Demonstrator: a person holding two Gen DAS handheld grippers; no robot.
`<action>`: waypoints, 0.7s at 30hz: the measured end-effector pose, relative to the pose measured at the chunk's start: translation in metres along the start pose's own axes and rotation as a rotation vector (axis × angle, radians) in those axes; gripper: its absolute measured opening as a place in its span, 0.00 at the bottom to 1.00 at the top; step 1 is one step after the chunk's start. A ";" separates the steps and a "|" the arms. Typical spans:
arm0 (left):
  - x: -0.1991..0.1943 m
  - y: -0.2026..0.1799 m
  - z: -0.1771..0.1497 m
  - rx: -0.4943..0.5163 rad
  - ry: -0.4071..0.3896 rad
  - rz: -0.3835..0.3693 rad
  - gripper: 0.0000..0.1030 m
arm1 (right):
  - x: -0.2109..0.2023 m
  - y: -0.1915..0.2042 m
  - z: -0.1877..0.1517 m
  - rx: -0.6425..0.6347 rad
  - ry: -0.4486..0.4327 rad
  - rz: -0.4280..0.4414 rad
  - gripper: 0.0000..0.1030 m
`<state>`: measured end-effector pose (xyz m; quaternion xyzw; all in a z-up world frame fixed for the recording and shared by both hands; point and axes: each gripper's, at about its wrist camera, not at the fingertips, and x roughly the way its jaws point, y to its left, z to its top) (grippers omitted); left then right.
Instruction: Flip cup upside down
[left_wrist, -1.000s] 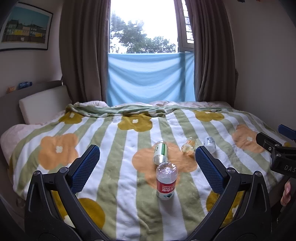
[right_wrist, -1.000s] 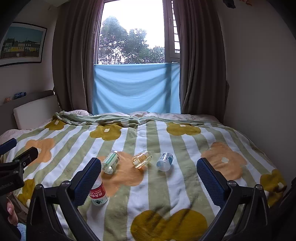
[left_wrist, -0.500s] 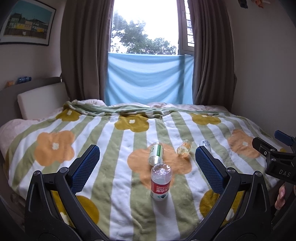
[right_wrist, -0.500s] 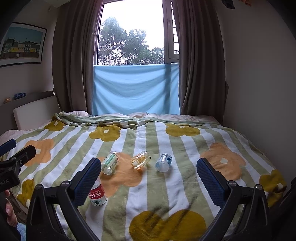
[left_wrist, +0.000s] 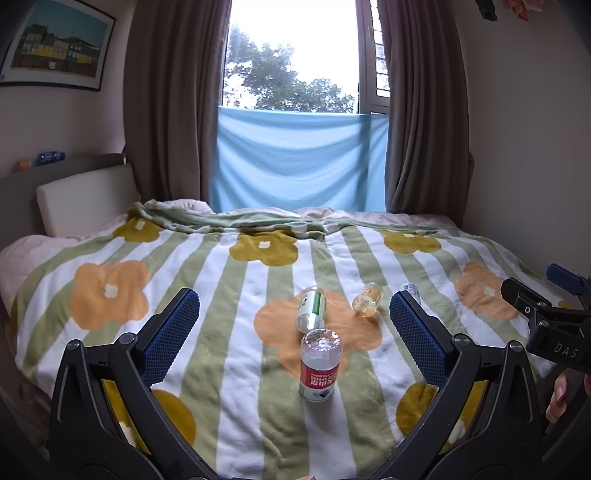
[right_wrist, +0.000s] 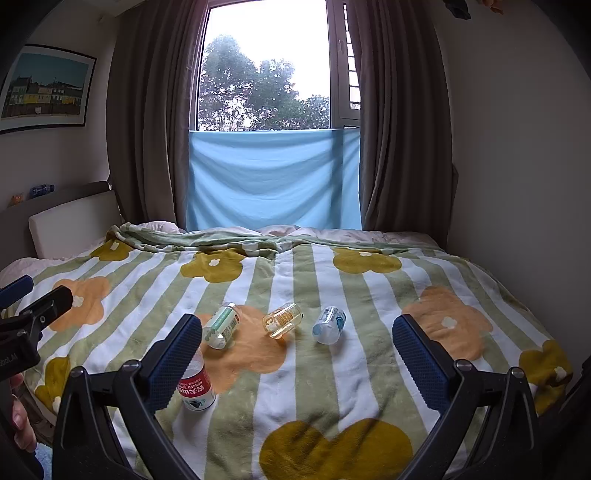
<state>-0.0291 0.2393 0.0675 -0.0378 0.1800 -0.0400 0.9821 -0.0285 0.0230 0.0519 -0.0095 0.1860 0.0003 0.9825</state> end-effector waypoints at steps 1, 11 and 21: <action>0.000 0.000 0.000 -0.001 -0.001 -0.002 1.00 | 0.000 0.000 0.000 0.000 -0.001 0.001 1.00; -0.003 -0.007 0.005 -0.002 -0.027 -0.005 1.00 | 0.000 0.000 0.006 -0.005 -0.008 0.006 1.00; -0.007 -0.012 0.007 0.003 -0.063 0.036 1.00 | -0.001 0.001 0.007 -0.008 -0.008 0.008 1.00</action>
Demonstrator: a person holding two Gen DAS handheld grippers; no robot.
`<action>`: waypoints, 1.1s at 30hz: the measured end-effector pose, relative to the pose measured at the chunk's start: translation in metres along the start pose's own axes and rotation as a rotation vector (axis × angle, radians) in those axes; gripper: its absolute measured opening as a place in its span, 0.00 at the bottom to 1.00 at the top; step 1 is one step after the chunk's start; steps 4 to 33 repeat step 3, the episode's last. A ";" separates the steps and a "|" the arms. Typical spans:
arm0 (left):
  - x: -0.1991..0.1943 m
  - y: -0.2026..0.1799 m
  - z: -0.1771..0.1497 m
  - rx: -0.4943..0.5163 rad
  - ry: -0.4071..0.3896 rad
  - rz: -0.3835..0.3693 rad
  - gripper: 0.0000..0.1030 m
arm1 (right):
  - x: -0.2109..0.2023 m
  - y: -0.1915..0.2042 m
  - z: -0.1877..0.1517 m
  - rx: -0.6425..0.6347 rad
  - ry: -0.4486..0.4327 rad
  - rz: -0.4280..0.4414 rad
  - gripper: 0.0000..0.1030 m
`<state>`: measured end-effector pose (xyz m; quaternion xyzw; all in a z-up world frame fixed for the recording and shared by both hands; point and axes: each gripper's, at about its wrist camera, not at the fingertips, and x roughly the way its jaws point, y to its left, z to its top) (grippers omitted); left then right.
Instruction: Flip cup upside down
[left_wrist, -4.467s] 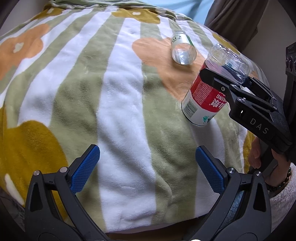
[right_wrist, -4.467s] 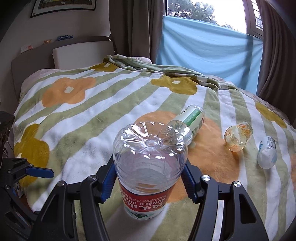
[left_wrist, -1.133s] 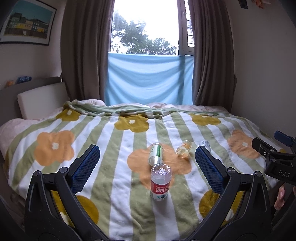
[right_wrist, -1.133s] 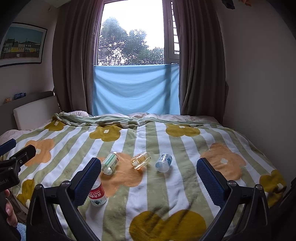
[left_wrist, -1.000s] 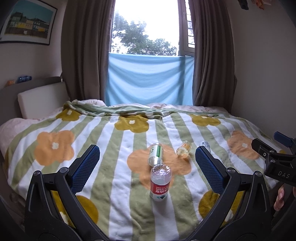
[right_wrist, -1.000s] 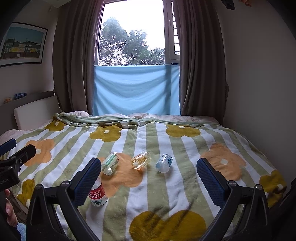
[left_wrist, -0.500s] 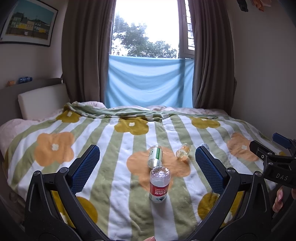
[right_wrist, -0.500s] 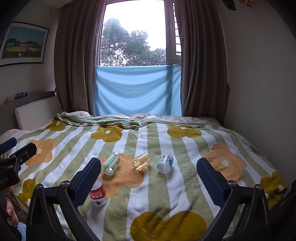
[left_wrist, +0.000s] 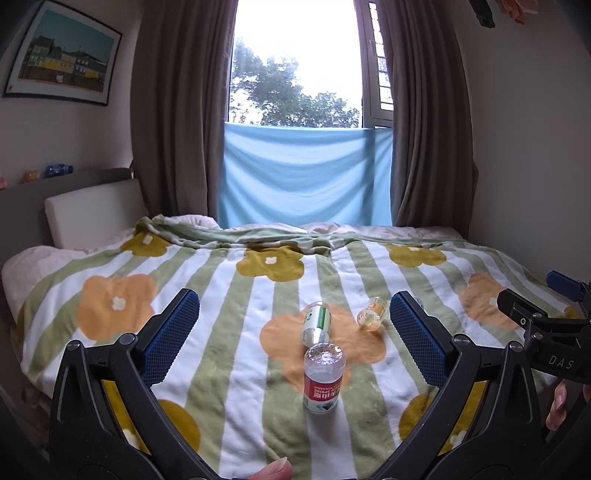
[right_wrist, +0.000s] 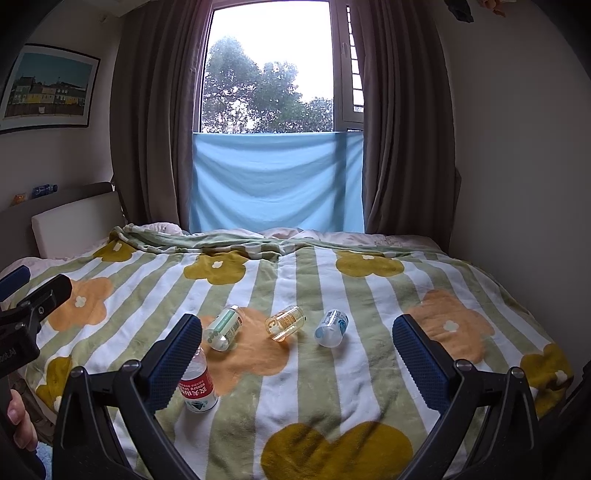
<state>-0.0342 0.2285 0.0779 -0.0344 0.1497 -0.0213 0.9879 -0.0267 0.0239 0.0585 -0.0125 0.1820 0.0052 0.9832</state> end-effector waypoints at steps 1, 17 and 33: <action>0.000 0.000 0.000 -0.003 -0.002 -0.005 1.00 | 0.000 0.000 0.000 0.001 -0.001 -0.001 1.00; -0.001 0.000 -0.001 -0.005 -0.004 -0.007 1.00 | 0.000 0.000 0.000 0.000 0.000 0.000 1.00; -0.001 0.000 -0.001 -0.005 -0.004 -0.007 1.00 | 0.000 0.000 0.000 0.000 0.000 0.000 1.00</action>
